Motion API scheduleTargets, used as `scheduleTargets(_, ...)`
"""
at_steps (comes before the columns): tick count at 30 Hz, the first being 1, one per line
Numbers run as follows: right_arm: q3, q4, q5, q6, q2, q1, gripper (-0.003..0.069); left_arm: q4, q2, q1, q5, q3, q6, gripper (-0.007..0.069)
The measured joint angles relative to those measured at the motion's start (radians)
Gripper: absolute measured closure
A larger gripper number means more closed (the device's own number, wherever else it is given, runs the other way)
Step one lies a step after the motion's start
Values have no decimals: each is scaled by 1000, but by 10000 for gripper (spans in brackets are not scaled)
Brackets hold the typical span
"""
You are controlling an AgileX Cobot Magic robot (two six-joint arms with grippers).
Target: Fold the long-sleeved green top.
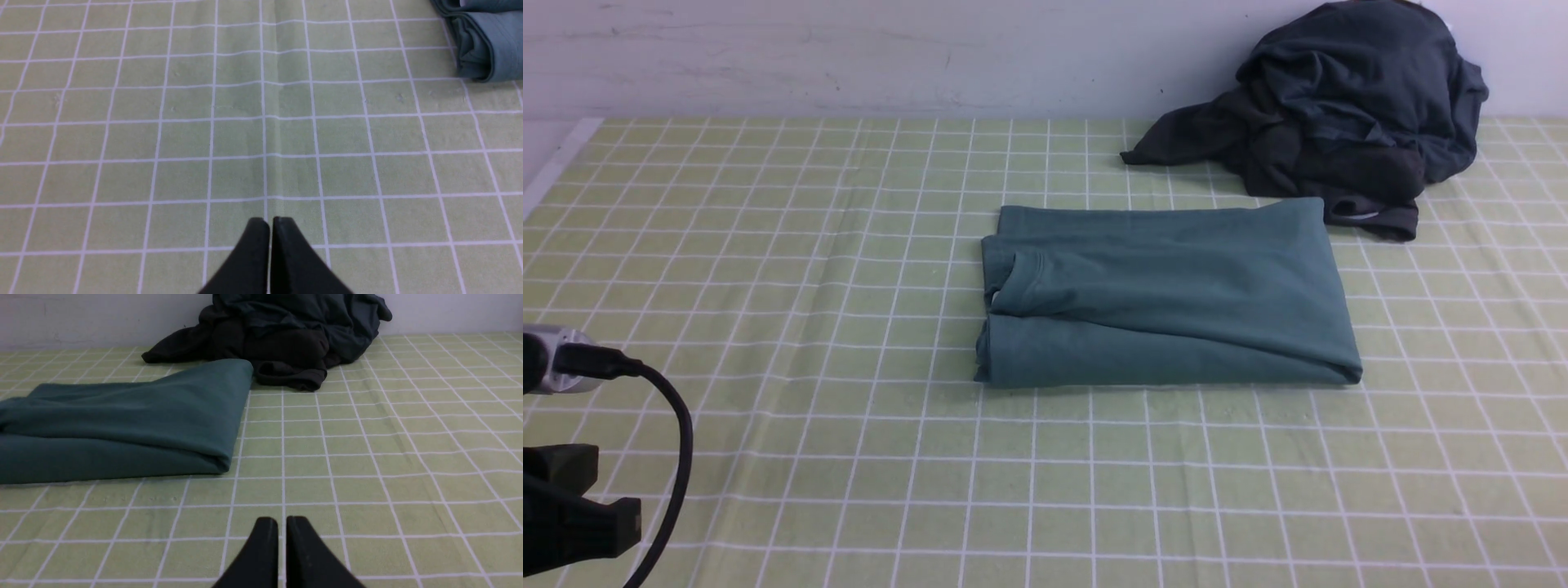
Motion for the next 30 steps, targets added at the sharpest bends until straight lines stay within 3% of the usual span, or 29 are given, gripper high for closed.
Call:
scheduleTargets(9,-1,-85,3,122,0,0,635,0,0,0,18,0,0,628)
scheduleTargets(30,-1,-120,4,127,0,0,635,0,0,0,19,0,0,628)
